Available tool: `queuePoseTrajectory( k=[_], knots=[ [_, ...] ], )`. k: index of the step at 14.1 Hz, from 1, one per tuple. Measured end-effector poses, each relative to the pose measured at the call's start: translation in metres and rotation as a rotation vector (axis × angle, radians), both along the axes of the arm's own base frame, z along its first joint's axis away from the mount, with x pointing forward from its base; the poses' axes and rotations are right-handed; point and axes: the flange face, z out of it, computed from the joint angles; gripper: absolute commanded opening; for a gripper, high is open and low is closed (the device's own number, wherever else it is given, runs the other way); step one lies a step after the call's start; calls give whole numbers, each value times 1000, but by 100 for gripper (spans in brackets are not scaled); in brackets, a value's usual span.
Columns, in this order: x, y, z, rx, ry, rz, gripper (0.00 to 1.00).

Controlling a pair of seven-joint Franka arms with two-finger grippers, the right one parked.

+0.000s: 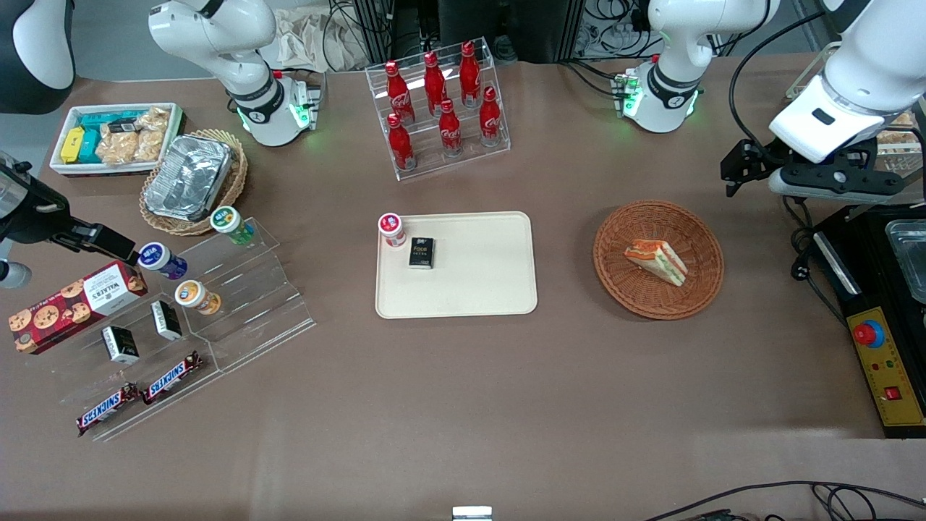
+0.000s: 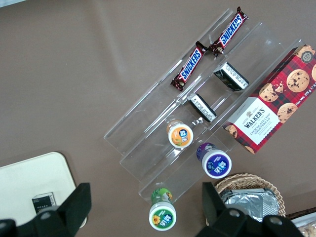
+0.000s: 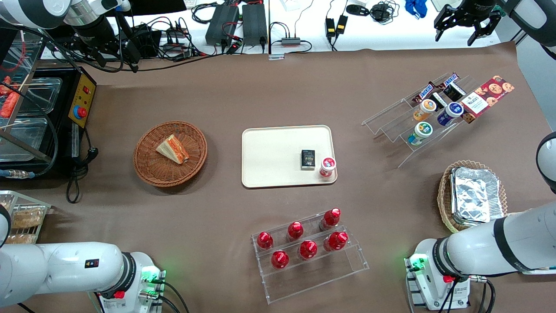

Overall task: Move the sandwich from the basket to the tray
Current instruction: 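Move the left gripper over the wrapped sandwich in the wicker basket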

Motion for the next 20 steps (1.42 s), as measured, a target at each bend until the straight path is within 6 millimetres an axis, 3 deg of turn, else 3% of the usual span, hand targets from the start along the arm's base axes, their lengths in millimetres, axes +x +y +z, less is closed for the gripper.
queuePoseTrajectory(
  k=[8, 17, 20],
  knots=[
    [-1, 1, -1, -7, 9, 49, 100],
    [-3, -6, -1, -69, 17, 680, 100],
    [-5, -6, -4, -65, 28, 811, 100]
  ],
)
